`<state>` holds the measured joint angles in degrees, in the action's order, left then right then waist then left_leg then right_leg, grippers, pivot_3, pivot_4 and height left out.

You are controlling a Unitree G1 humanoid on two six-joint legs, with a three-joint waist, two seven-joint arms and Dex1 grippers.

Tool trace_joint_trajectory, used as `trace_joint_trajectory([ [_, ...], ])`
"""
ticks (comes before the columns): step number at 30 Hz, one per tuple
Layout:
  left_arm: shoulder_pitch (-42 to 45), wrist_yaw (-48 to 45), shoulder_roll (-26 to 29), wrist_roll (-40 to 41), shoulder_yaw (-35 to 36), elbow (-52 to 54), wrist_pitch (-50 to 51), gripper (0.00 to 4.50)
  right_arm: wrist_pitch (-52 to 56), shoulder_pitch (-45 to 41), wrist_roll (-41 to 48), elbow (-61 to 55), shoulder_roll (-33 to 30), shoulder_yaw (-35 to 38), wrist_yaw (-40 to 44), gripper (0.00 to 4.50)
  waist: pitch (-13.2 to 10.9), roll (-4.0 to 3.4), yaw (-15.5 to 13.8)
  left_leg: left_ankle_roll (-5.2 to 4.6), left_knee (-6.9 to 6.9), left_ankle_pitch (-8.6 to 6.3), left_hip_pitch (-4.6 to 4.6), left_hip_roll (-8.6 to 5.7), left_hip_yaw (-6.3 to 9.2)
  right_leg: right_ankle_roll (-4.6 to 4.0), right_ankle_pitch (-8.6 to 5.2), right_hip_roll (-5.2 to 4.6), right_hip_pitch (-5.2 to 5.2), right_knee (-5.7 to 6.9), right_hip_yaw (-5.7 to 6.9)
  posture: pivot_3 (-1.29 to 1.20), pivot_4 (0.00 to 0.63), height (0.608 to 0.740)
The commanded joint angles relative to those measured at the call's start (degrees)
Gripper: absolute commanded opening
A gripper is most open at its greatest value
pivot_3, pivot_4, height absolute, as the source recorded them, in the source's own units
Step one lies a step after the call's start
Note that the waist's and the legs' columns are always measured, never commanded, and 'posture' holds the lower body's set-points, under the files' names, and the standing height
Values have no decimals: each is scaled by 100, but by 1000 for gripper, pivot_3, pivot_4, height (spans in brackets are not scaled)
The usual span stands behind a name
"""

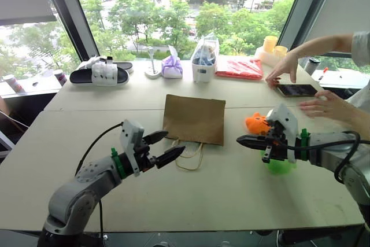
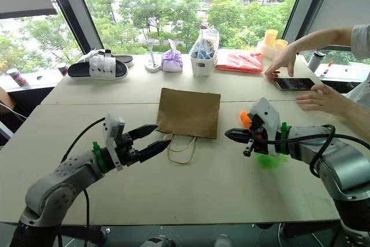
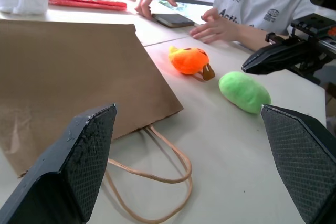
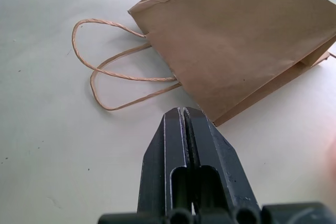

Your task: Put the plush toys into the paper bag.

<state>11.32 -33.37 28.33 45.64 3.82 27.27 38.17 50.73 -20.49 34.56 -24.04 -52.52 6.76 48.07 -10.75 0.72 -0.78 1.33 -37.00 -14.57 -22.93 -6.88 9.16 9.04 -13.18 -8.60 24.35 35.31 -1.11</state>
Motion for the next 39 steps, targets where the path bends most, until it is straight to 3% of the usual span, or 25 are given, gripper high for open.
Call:
trace_joint_trajectory([
  [1, -8, -279, 293, 46, 191, 168, -14, 4477, -103, -4, 34, -273, 65, 92, -94, 0, 0, 0, 0, 0, 0, 0, 0, 0, 0, 0, 0, 0, 0, 0, 0, 0, 150, 740],
  [5, 307, -433, 407, 223, 227, -38, 88, 4477, -118, 5, 9, -330, 172, 51, -223, 0, 0, 0, -7, 0, 0, 0, 0, 1, -1, 0, 0, 1, 2, 0, 0, 0, 150, 740],
  [13, 507, -1395, 989, -466, 54, -668, -415, 4477, -87, 318, 55, -742, 525, 31, -572, 0, 0, -1, 8, 0, 2, 0, -1, 1, -2, 0, 1, 1, 5, 0, 0, 0, 150, 740],
  [18, 815, -2666, 1513, -1106, -192, -1442, -1313, 4477, -113, 225, 35, -835, 788, -98, -792, 0, -2, -2, 3, 0, 3, 0, -1, 4, -2, -2, 1, 2, 6, 0, 1, 0, 150, 740],
  [22, 1448, -3856, 1797, -1887, -593, -2591, -2598, 4477, -31, 194, 94, -1049, 883, -132, -947, 0, -1, -3, -9, 0, 1, 0, -6, 2, -2, -4, 2, 1, 6, -3, 4, 0, 150, 740],
  [26, 2052, -4548, 1631, -2613, -983, -3800, -3987, 4477, -3, 287, 120, -1203, 915, -127, -1044, 0, -1, -3, 1, 0, 2, 0, -7, 2, 0, -3, 3, 1, 7, -7, 6, 0, 150, 740],
  [30, 2713, -4822, 1101, -3172, -1325, -4978, -5253, 4477, 65, 482, 191, -1445, 990, -45, -1259, 0, -1, -2, -7, 0, 1, 0, -10, 1, 5, 7, 9, 1, 9, -7, 8, 0, 150, 740],
  [37, 3744, -4944, 110, -3658, -1539, -6875, -6580, 4477, 250, 788, 261, -1849, 1243, 65, -1818, 0, -1, 0, 13, -2, -10, 1, -24, -15, 16, 24, 30, -1, 11, -9, 12, 0, 150, 740],
  [39, 3924, -4903, -63, -3766, -1557, -7288, -6847, 3959, 280, 852, 267, -1922, 1266, 71, -1920, 0, -1, 1, 26, -2, -9, 1, -22, -15, 14, 25, 31, 0, 11, -9, 12, 0, 150, 740],
])
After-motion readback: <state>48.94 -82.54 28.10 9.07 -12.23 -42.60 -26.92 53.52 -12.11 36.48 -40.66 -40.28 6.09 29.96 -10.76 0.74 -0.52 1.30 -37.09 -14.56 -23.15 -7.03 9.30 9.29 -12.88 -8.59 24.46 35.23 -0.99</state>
